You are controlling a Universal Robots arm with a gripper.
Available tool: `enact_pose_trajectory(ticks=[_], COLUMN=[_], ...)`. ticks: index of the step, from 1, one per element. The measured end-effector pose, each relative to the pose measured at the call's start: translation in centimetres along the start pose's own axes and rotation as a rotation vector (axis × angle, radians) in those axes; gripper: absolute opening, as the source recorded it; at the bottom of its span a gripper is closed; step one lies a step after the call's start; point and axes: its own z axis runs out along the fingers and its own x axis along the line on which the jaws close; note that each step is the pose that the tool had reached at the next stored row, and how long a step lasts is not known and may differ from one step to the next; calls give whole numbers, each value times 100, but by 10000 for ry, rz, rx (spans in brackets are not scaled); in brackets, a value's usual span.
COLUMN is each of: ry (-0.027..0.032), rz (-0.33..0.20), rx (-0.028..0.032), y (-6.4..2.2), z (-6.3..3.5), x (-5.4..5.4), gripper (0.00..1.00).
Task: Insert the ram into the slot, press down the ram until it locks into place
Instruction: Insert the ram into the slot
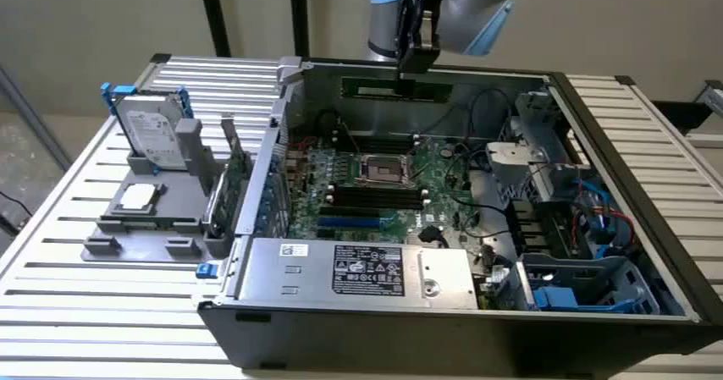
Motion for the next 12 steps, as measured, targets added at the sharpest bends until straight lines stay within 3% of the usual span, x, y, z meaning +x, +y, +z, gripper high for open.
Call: enact_pose_trajectory(ticks=[12], ry=[0], rz=[0], rx=[0], y=[0], z=[0], x=[0], gripper=[14])
